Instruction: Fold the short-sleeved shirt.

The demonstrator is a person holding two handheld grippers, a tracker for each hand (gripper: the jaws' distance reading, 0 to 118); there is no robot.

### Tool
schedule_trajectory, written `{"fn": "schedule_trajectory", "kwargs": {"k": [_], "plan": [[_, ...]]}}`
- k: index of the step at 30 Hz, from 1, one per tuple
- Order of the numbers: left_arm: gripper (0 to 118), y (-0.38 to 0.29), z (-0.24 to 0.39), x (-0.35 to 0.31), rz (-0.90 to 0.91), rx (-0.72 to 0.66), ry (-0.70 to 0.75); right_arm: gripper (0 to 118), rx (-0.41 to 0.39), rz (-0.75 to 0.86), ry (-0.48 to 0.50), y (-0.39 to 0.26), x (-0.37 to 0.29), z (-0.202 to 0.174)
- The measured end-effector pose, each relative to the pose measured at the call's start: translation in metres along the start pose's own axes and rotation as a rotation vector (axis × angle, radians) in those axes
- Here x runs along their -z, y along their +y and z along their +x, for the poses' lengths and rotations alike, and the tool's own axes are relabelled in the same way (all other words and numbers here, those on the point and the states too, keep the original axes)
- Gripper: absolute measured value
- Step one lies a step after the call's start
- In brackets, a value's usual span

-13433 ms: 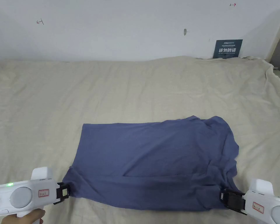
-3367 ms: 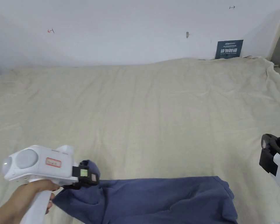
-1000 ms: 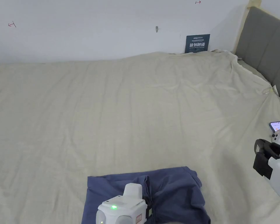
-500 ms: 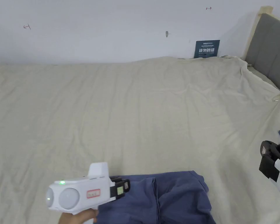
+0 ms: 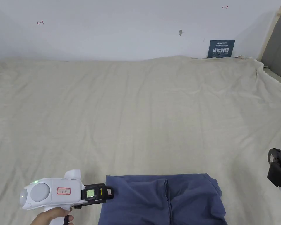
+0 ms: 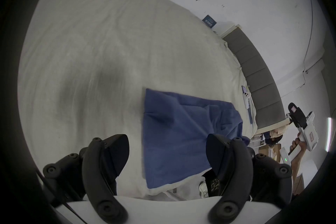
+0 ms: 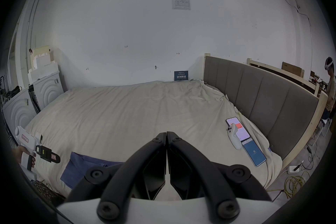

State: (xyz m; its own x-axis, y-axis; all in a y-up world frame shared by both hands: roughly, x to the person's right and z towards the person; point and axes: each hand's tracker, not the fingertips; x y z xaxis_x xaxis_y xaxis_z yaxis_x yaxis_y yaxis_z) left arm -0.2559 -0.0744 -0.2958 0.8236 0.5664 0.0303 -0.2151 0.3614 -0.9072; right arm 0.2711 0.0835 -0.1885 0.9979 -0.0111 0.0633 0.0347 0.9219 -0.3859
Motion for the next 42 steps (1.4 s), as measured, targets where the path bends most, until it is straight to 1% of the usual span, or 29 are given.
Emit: {"fn": "schedule_trajectory", "kwargs": {"k": [4, 9, 10, 11, 12, 13, 14, 15, 16, 18, 20, 21, 26, 29, 31, 32, 35, 37, 42], "plan": [[92, -0.002, -0.009, 0.024, -0.058, -0.003, -0.015, 0, -0.006, -0.014, -0.01, -0.002, 0.001, -0.001], [89, -0.005, -0.005, 0.043, -0.073, 0.013, -0.021, 0, -0.006, -0.026, -0.025, -0.003, 0.004, 0.0], [86, -0.004, -0.003, 0.043, -0.07, 0.023, -0.022, 0, -0.008, -0.028, -0.028, -0.002, 0.004, 0.0], [81, -0.002, -0.001, 0.043, -0.07, 0.039, -0.032, 0, -0.01, -0.028, -0.03, -0.002, 0.005, 0.0], [71, -0.001, 0.001, 0.043, -0.074, 0.057, -0.041, 0, -0.011, -0.029, -0.031, -0.002, 0.006, 0.0], [56, 0.001, 0.003, 0.046, -0.073, 0.069, -0.049, 0, -0.013, -0.031, -0.031, -0.002, 0.007, 0.0], [51, 0.002, 0.005, 0.05, -0.076, 0.066, -0.049, 0, -0.013, -0.032, -0.031, -0.002, 0.008, 0.0], [49, 0.003, 0.007, 0.054, -0.08, 0.063, -0.048, 0, -0.012, -0.034, -0.031, -0.002, 0.009, 0.0], [42, 0.002, 0.009, 0.056, -0.085, 0.059, -0.049, 0, -0.012, -0.035, -0.03, -0.002, 0.009, 0.0], [16, 0.001, 0.014, 0.059, -0.089, 0.073, -0.035, 0, -0.011, -0.034, -0.029, -0.002, 0.009, 0.0], [15, 0.0, 0.014, 0.058, -0.089, 0.079, -0.02, 0, -0.009, -0.032, -0.026, -0.002, 0.009, 0.0], [15, 0.001, 0.014, 0.056, -0.094, 0.057, -0.015, 0, -0.009, -0.031, -0.025, -0.001, 0.008, 0.0], [10, 0.001, 0.022, 0.033, -0.075, 0.062, 0.021, 0, -0.008, -0.028, -0.02, 0.001, 0.009, 0.001], [10, 0.003, 0.012, 0.005, -0.041, 0.03, 0.03, 0, -0.003, -0.021, -0.015, 0.003, 0.009, 0.0], [9, 0.004, 0.0, -0.015, -0.016, -0.033, -0.001, 0, -0.002, -0.016, -0.011, 0.004, 0.009, 0.0], [9, 0.004, -0.005, -0.028, -0.002, -0.053, 0.015, 0, -0.002, -0.015, -0.006, 0.004, 0.01, -0.001], [9, 0.002, -0.017, -0.059, 0.02, -0.038, 0.077, 0, -0.006, -0.012, 0.008, 0.004, 0.01, -0.004], [9, -0.001, -0.018, -0.078, 0.024, -0.053, 0.124, 0, -0.005, -0.014, 0.017, 0.004, 0.011, -0.006], [9, -0.002, -0.02, -0.102, 0.043, -0.083, 0.155, 0, -0.003, -0.006, 0.032, 0.004, 0.01, -0.008]]}}
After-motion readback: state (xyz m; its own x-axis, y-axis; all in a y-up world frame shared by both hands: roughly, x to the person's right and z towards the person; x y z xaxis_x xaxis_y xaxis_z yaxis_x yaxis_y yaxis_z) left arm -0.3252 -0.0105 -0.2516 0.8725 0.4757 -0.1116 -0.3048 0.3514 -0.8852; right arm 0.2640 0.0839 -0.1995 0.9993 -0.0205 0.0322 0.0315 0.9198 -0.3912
